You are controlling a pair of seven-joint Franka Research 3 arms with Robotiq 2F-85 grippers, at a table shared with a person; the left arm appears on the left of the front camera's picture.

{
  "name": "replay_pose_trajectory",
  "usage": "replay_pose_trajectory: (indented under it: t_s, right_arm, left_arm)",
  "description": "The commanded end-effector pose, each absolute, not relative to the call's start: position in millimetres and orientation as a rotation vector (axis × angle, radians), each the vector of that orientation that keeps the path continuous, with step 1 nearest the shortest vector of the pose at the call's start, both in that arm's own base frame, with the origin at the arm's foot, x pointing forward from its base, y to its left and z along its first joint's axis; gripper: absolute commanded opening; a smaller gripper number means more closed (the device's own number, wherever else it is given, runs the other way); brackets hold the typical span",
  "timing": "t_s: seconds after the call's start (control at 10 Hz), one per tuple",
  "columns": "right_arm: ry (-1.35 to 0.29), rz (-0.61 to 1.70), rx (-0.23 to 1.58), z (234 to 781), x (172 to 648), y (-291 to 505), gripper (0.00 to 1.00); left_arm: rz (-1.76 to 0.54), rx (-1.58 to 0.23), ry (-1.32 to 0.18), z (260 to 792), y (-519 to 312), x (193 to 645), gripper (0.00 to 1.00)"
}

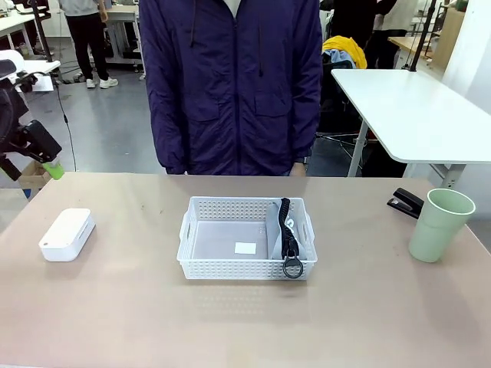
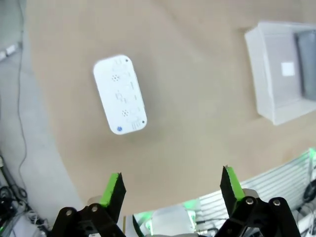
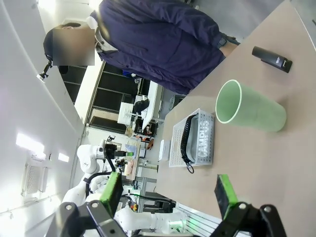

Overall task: Efficiently arrange items inside the basket to fit them all.
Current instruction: Pick up the Digital clock and place it inside the Organizing basket.

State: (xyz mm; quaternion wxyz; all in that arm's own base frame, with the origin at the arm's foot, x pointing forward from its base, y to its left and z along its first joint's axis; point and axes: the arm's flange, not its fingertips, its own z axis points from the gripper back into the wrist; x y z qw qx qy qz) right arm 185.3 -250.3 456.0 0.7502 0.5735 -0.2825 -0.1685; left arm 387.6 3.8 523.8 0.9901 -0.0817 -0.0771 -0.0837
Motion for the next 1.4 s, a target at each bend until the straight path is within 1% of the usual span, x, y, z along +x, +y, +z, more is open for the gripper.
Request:
replay_pose_trajectory:
  t_s: [0.0,0.2,0.5,0.8,1.3]
  right_arm:
    - [-0.645,-0.346,1.257,458.1,187.4,-251.3,1.0]
    - [-0.645,-0.346,1.257,458.1,187.4,-251.3,1.0]
    - [-0.645,-0.346,1.257,458.1,187.4,-251.3,1.0]
    - [-0.645,-0.346,1.257,458.1,187.4,-251.3,1.0]
    - [-0.645,-0.346,1.257,458.1,187.4,-251.3,1.0]
  left_arm:
    - [-0.066,-0.092,-0.152,491.4,0.0,397.2,1.0]
    - [-0.037,-0.072,-0.095,464.1,5.2,404.1,1.0]
    - [0.008,-0.105,-0.044,419.9,14.1,425.9,1.0]
    - [0.083,-0.061,0.008,381.4,18.6,444.3,1.0]
    - [0.142,-0.01,0.063,347.3,17.1,467.0,1.0]
